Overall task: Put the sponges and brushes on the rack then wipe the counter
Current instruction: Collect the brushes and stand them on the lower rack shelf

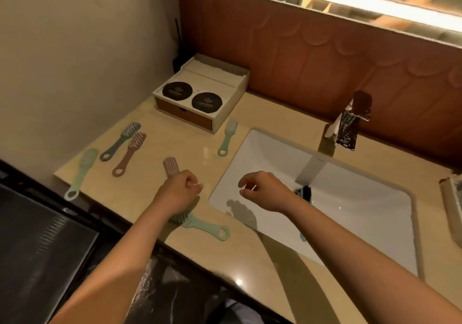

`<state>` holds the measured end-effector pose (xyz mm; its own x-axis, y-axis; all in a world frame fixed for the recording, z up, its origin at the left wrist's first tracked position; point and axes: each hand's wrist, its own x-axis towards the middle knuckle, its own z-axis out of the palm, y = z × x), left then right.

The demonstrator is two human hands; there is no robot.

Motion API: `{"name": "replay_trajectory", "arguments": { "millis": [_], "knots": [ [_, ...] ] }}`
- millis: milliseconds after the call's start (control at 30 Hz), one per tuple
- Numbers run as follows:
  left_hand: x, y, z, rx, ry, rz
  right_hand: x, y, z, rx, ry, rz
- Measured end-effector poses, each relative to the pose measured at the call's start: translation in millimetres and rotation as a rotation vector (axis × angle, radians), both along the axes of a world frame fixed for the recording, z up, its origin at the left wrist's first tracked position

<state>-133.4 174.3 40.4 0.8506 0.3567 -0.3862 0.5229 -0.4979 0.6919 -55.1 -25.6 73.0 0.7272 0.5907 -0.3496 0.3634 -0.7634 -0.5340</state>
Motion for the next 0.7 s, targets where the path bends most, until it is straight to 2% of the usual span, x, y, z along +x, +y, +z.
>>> {"name": "replay_trajectory", "arguments": {
  "millis": [167,567,700],
  "knots": [
    [7,24,-12,0.113,0.039,0.183,33,44,-20,-0.044,-0.006,-0.026],
    [30,37,-33,0.458,0.257,0.144,86,90,-63,-0.215,-0.086,-0.061],
    [31,34,-37,0.561,0.188,0.118,91,97,-69,-0.24,-0.172,-0.084]
  ]
}}
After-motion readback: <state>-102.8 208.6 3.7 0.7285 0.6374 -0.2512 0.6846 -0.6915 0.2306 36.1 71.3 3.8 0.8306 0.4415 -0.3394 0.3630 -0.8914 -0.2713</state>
